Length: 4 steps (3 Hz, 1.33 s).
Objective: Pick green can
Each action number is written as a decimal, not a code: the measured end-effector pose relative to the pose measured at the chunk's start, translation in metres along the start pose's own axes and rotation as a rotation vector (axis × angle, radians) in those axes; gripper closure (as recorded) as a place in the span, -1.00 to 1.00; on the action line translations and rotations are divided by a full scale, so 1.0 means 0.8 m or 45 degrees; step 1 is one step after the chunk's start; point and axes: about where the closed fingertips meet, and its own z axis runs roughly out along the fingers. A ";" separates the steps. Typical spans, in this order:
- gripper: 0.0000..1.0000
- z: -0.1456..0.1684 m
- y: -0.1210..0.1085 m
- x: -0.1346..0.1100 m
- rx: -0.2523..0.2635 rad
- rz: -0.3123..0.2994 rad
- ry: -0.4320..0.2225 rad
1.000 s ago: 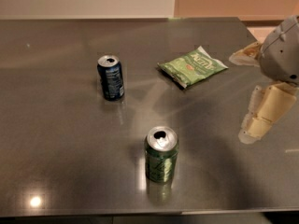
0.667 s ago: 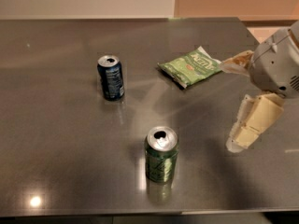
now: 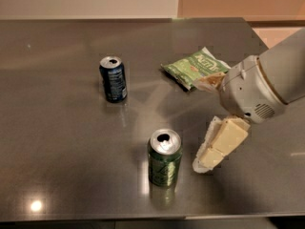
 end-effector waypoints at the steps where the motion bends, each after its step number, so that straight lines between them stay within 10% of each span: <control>1: -1.00 0.034 0.020 -0.016 -0.043 -0.005 -0.055; 3: -1.00 0.071 0.057 -0.039 -0.139 -0.043 -0.119; 4: -0.65 0.075 0.066 -0.047 -0.156 -0.054 -0.131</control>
Offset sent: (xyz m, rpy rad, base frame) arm -0.0391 0.0714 -0.0440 0.1110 0.0793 0.1144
